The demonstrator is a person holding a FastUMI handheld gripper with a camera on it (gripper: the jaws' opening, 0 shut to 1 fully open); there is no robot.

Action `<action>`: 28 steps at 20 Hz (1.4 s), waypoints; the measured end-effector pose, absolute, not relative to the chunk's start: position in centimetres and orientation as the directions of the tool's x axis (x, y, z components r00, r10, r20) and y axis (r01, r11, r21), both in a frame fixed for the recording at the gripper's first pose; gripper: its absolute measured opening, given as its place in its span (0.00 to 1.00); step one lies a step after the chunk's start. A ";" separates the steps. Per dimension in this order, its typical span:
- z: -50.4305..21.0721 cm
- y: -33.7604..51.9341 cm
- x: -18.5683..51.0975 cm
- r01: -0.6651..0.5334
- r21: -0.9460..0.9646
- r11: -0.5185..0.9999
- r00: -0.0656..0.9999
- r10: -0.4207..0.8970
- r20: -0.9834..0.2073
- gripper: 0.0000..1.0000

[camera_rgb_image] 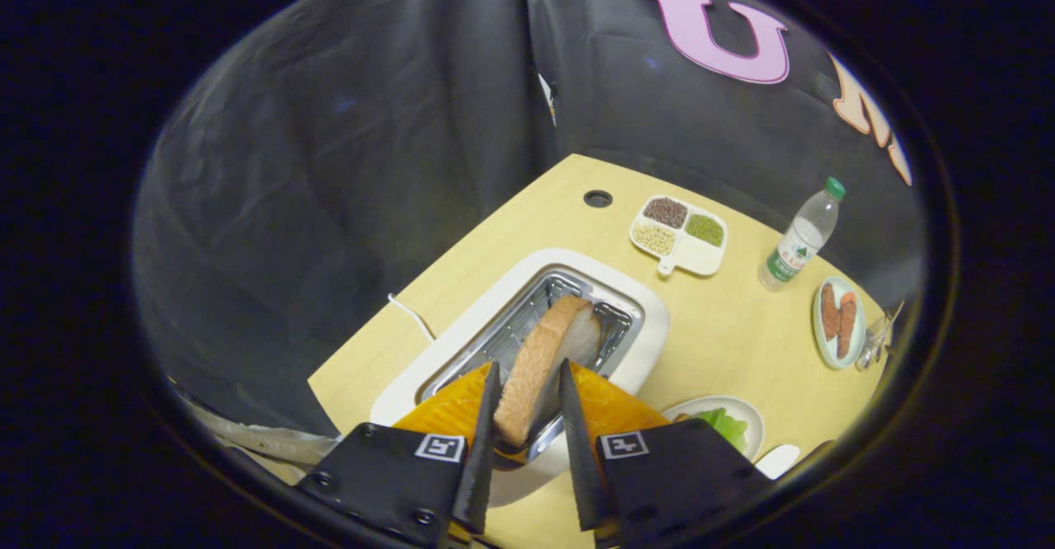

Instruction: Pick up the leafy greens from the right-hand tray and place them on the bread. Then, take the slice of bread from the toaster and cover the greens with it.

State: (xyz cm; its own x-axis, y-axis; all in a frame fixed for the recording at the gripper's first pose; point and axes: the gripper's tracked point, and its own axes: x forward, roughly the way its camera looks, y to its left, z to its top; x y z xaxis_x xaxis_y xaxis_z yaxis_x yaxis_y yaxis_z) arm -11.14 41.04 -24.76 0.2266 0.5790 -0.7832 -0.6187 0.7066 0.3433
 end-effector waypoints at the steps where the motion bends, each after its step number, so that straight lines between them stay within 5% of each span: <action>1: -24.8 40.5 -10.4 -0.594 0.340 0.729 0.253 0.570 -0.782 0.27; 5: -24.6 40.0 -10.2 -0.499 0.435 0.750 0.236 0.600 -0.764 0.08; 18: -17.8 33.7 -7.8 -0.451 0.524 0.723 0.381 0.687 -0.619 0.08; 28: -19.7 27.1 -7.6 -0.368 0.513 0.776 0.423 0.631 -0.651 0.08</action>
State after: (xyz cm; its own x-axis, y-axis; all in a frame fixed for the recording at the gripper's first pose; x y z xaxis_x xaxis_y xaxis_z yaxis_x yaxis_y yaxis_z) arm -7.65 27.15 -19.72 0.4226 0.6308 -0.6508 -0.3679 0.7756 0.5130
